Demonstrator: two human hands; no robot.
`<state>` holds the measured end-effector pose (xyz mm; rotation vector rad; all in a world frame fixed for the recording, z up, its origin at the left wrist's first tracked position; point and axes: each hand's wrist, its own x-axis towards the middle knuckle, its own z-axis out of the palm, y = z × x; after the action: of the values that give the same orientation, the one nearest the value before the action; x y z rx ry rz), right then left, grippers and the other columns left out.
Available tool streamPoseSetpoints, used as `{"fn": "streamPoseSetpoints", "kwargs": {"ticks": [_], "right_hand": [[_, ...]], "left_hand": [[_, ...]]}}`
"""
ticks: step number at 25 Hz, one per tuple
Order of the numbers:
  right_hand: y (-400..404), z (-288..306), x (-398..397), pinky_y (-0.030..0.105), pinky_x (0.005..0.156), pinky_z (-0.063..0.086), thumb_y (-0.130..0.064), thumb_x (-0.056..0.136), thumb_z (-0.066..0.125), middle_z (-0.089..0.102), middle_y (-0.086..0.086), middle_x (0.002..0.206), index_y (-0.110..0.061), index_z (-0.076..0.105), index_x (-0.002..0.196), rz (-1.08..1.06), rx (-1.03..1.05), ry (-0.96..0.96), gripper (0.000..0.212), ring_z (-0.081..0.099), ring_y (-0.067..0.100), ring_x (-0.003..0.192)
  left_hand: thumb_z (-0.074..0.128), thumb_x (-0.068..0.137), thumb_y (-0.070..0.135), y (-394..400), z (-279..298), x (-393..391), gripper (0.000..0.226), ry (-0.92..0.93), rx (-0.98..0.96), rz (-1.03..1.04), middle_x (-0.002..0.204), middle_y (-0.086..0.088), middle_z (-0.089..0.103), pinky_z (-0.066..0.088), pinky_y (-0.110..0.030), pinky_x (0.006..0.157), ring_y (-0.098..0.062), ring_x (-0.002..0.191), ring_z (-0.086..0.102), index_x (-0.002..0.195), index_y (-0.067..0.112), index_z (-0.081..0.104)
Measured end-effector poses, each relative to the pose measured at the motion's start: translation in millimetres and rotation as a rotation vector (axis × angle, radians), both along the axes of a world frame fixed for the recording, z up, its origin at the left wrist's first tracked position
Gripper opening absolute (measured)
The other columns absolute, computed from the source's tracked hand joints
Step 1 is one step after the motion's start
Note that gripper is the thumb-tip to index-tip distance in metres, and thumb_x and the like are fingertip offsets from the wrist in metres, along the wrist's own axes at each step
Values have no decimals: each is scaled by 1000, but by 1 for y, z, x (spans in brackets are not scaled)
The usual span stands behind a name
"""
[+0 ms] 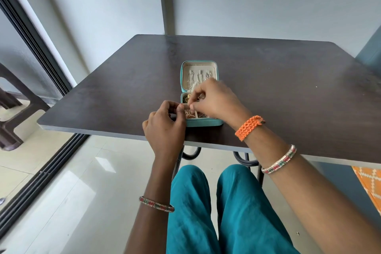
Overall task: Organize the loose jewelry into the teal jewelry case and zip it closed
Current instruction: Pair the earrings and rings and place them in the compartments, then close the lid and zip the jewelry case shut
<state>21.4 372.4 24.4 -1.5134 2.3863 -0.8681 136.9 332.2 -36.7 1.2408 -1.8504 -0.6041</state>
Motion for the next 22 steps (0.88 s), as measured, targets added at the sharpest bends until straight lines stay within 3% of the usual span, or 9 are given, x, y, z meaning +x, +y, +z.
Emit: {"fn": "streamPoseSetpoints", "kwargs": {"ticks": [2,4,6,8,9,12,15,18,22], "right_hand": [[1,4,-19,20,52,40,-15,78,68,53,-14,58,-20,74,79,-48,-197,-173,8,48,2,52],[4,7,-44,19,50,44,-15,83,65,58,-11,64,-16,73,85,-141,-336,-308,8,51,2,55],[4,2,-67,22,52,52,-12,86,62,62,-5,72,-13,70,87,-228,-357,-481,9,56,6,62],[1,-6,-83,22,52,55,-9,87,61,61,1,75,-9,68,90,-271,-275,-628,9,55,9,64],[0,-11,-88,21,51,54,-8,88,61,61,3,78,-5,67,96,-268,-218,-678,10,55,9,64],[-10,-20,-95,15,42,48,-14,90,62,62,7,90,-1,62,109,-202,-120,-709,23,55,8,65],[-19,-20,-96,14,36,35,-20,93,59,62,0,80,-1,65,102,-76,-15,-597,22,51,6,58],[-22,-22,-102,14,39,39,-18,92,60,64,3,81,1,66,98,-62,-35,-624,21,52,6,62],[-16,-28,-120,21,60,55,-10,92,59,67,8,89,3,65,100,-140,-254,-792,17,63,13,78]], "left_hand": [[46,93,38,-3,3,1,20,-13,68,-30,89,6,66,27,-29,84,-16,91,56,93,24,61],[45,95,34,-13,9,2,20,44,199,-65,91,6,62,35,-34,91,-16,90,55,99,22,60],[45,96,31,-29,17,-1,22,178,313,-126,84,4,59,46,-34,79,-16,78,56,103,17,60],[46,96,29,-48,23,-10,22,208,336,-166,73,3,55,41,-28,60,-11,63,49,100,14,60],[46,96,30,-60,24,-18,21,181,339,-180,73,2,56,40,-27,60,-11,63,48,98,14,60],[43,96,35,-92,26,-38,29,35,381,-260,82,-4,63,42,-28,64,-17,72,55,93,12,61],[47,96,35,-107,31,-44,35,-138,393,-444,68,-3,57,35,-21,46,-10,50,45,94,6,67],[52,95,27,-103,31,-49,25,55,543,-497,72,-5,58,36,-14,37,-6,45,46,104,7,65],[60,90,24,-96,26,-81,23,287,569,-490,76,-3,65,44,-12,43,-5,54,58,102,5,66]]}}
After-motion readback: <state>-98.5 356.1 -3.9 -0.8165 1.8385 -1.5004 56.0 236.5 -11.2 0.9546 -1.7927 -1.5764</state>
